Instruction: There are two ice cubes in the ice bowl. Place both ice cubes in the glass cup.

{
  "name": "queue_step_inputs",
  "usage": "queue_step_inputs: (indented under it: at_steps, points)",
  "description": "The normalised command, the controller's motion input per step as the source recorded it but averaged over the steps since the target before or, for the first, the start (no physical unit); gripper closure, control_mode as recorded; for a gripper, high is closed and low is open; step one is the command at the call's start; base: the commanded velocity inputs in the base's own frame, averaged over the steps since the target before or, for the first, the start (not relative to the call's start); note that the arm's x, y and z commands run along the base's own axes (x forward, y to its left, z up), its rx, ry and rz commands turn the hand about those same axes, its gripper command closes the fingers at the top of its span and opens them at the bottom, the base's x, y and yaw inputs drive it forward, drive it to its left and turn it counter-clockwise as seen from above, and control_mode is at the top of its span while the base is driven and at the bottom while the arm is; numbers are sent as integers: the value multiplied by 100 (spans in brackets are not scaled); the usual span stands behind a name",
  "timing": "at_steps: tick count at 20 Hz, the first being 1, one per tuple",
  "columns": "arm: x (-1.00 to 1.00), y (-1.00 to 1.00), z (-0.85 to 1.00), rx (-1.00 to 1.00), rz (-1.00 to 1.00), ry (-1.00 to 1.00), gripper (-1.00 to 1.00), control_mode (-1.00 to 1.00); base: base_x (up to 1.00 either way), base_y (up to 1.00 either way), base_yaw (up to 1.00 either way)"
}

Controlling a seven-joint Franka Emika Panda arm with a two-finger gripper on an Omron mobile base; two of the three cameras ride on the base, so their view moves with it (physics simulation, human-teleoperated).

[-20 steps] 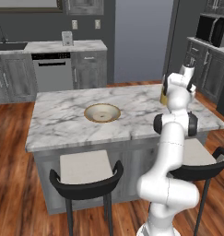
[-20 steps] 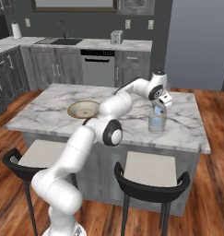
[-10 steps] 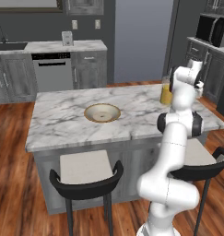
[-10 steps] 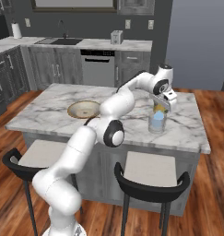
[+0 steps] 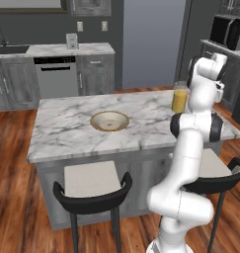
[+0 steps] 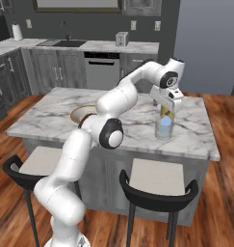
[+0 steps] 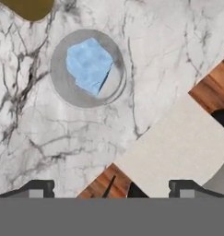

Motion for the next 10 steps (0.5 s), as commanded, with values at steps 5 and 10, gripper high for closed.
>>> queue_step_inputs:
  at_steps: [5,10]
  points:
    - [-100,100,-70,7,1,-9,-100,-100,0,0,0]
    - [-100,100,-100,11,2,-12,-100,-100,0,0,0]
